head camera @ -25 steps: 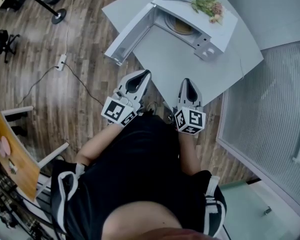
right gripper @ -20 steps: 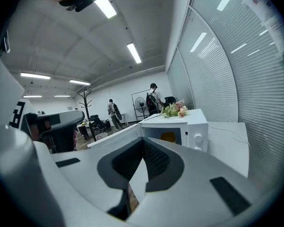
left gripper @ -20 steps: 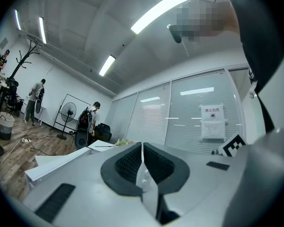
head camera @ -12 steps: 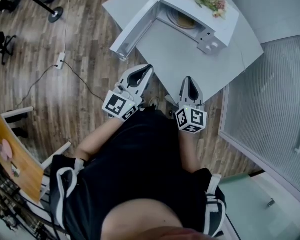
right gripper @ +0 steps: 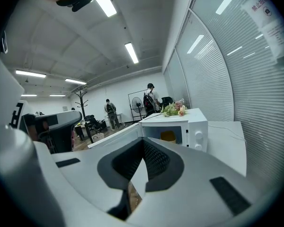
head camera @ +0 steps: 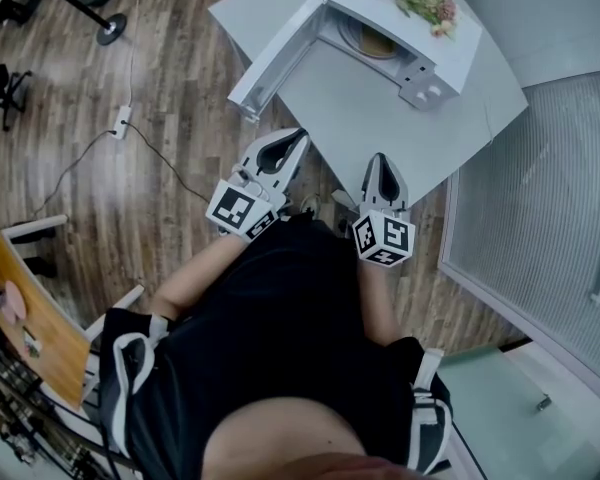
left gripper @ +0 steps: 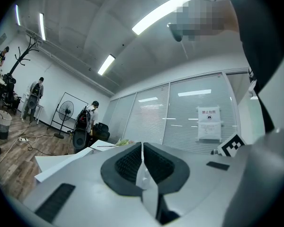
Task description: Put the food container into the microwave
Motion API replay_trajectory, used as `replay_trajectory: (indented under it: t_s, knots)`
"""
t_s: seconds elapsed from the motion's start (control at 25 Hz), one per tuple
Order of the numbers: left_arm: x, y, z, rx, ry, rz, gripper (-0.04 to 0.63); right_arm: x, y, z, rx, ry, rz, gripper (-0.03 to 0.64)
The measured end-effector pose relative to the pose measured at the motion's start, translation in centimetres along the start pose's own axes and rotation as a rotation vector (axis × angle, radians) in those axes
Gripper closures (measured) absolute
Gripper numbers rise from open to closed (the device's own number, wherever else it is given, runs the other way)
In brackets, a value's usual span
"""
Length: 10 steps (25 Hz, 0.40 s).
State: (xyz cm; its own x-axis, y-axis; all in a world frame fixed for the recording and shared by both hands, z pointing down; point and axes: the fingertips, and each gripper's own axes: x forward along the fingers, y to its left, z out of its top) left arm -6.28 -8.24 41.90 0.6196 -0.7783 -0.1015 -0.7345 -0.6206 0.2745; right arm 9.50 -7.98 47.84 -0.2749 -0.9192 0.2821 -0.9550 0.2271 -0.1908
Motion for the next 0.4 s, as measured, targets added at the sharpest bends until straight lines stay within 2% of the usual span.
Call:
replay_trajectory:
  t_s: [0.4]
  knots:
    - [-0.48,0.47,0.24,-0.01,0.001,-0.018,0.565,0.14,1.11,-0.25,0.005,-0.004,-0.01,0.592]
